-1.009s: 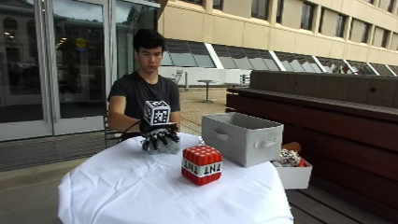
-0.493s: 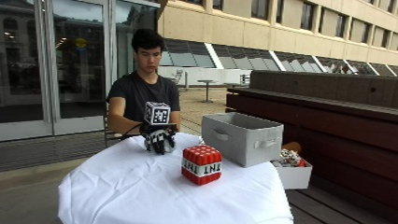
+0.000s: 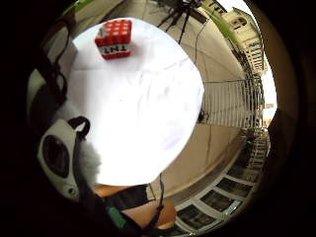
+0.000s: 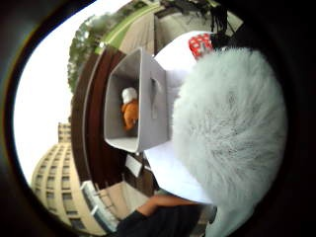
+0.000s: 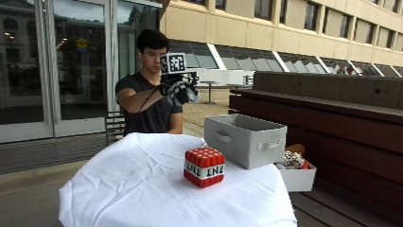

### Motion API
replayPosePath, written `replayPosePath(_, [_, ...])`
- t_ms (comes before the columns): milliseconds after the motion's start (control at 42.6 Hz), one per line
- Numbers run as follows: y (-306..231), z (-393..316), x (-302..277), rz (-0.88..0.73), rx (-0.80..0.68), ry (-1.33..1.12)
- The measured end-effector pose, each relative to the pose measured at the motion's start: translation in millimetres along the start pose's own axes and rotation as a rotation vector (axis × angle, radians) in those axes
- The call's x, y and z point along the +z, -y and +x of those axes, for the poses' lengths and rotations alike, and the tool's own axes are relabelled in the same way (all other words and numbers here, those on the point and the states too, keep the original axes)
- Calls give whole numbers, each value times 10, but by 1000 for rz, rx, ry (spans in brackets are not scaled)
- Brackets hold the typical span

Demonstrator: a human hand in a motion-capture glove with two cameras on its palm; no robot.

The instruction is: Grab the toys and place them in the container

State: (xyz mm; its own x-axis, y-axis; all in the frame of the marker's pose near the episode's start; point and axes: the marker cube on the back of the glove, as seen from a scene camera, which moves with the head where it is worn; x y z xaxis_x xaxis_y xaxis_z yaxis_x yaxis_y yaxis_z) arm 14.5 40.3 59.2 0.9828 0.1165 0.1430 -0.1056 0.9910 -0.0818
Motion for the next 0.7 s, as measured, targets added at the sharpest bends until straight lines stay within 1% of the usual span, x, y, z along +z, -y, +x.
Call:
replayPosePath(23, [48, -98, -143, 15, 15, 0])
replayPosePath(47, [82, -177, -262, 32, -12, -2])
replayPosePath(94, [122, -332, -475, 71, -122, -9])
replayPosePath(141, [160, -540, -662, 99, -190, -9])
replayPosePath(258, [202, -1112, -857, 127, -260, -9])
replayPosePath(352, [184, -1632, -812, 121, -302, -35])
replayPosePath(446, [263, -2062, -670, 105, -380, -72])
replayPosePath(540, [246, -2372, -456, 50, -440, -81])
replayPosePath(704, [53, -2683, -73, -63, -472, -129])
